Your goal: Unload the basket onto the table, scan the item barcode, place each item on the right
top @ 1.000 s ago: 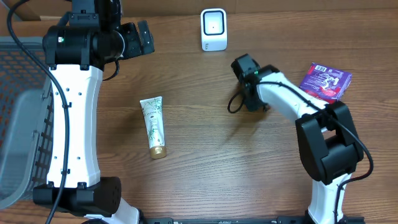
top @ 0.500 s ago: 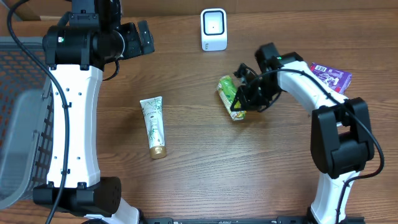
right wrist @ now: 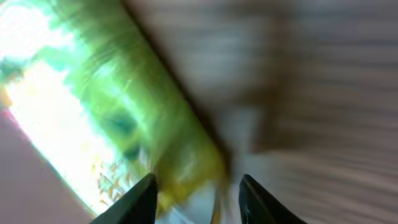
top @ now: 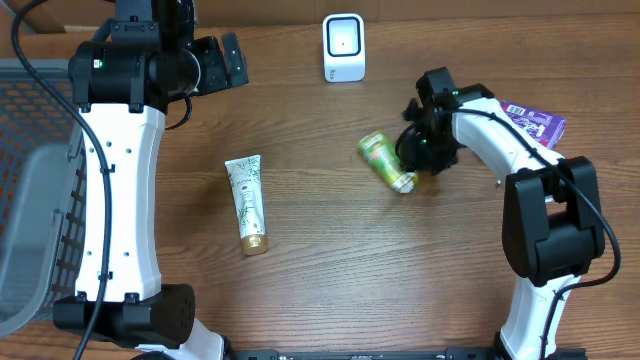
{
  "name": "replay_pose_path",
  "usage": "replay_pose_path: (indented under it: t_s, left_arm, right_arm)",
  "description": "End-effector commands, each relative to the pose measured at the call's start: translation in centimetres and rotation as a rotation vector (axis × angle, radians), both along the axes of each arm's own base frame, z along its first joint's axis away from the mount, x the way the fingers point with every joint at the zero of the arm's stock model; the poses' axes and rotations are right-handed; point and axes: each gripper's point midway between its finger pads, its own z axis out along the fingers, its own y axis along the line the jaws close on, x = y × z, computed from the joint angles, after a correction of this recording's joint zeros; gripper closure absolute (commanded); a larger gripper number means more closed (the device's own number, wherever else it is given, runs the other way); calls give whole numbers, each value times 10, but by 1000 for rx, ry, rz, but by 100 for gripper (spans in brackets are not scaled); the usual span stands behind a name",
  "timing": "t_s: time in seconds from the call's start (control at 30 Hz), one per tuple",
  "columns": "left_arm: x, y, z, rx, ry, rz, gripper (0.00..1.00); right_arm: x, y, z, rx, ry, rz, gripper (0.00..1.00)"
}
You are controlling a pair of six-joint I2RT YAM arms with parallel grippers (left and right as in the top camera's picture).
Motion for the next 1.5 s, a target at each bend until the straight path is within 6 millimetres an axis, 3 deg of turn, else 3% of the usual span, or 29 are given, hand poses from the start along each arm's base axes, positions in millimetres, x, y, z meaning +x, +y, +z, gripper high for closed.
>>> replay_pose_path:
  t_s: [0.0,0.17,0.27,0.4,0.5,0.6,0.8,0.93,1.13,1.2,1.27,1.33,1.4,1.47]
  left_arm:
    - [1,-4,3,5,-10,-27,0]
    - [1,-4,3,5,-10,-26,0]
    - [1,-4,3,5,-10,-26,0]
    - [1,-4,3,5,-10,-26,0]
    - [1,-4,3,5,-11,-27,0]
    - [1,-4,3,5,-10,-26,0]
    - [1,-4,3,5,-10,-27,1]
    - [1,-4,3,5,-10,-27,1]
    - [1,-4,3,5,-10,-26,1]
    - [1,-4,3,5,-10,-26,0]
    - [1,-4,3,5,-10,-27,1]
    - [1,-4,3,5,-10,-27,0]
    - [1,-4,3,5,-10,-27,0]
    - [1,-4,3,5,-10,-27,0]
  right_arm:
    - [21,-62,11,-352,-109,-85,52]
    - [21,-64,12,-368,-111,-46,51]
    - [20,-40,16,-241,-94,43,51]
    - [25,-1,44,-28,-110,117,49]
    - [27,12,65,65,-121,123,46]
    - [20,19,69,119,-94,127,41]
    - [-9,24,39,122,-21,245,25]
    - [-14,14,8,63,-27,243,22]
    - [-16,12,-20,69,-64,241,21]
    - [-17,12,-23,71,-67,240,25]
    - [-18,12,-23,77,-61,238,35]
    - [-19,15,-22,94,-58,239,48]
    - [-21,18,-21,115,-53,239,72]
    - [-22,22,-20,137,-45,236,79]
